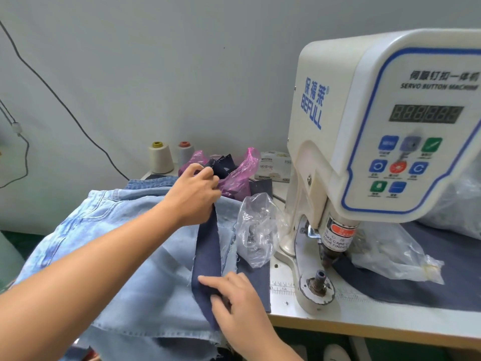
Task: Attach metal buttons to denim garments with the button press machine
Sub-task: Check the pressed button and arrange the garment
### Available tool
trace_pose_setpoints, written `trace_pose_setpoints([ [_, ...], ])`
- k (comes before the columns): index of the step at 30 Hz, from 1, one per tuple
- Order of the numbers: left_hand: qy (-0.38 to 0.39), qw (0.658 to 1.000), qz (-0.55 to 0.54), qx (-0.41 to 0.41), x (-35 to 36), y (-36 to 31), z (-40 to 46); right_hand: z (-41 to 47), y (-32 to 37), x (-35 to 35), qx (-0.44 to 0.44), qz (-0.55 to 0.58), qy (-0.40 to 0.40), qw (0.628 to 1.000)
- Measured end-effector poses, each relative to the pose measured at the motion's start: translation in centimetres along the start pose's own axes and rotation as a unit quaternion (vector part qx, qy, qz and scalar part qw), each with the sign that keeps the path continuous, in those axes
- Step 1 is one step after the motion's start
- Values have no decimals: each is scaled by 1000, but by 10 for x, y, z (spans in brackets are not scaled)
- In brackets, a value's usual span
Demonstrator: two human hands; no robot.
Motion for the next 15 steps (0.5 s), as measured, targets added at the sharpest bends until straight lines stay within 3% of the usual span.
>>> trace_pose_setpoints([
  [4, 39, 995, -41, -79, 39, -31, -5, -6, -9, 4, 49, -34, 43, 997],
  [6, 14, 986, -101, -129, 50, -48, -15, -8, -9, 0, 51, -34, 44, 997],
  [9, -80, 960, -189, -193, 53, -55, -23, -1, -18, -18, 90, 9, -30, 995],
  [11, -101, 937, -231, -240, 52, -50, -24, 8, -29, -33, 136, 20, -92, 986],
  [13, -79, 900, -285, -321, 53, -43, -27, 23, -37, -45, 165, -26, -107, 980],
  [15, -14, 870, -305, -387, 59, -42, -33, 41, -43, -48, 189, -108, -70, 974],
])
Point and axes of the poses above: each hand's wrist, its own z-axis towards the middle knuckle, its own x-axis out of the palm, y = z × x, the point moved 3 cm from there along z, towards the middle knuckle, and after that the axes turned 13 degrees about -z, right-handed, at the moved point
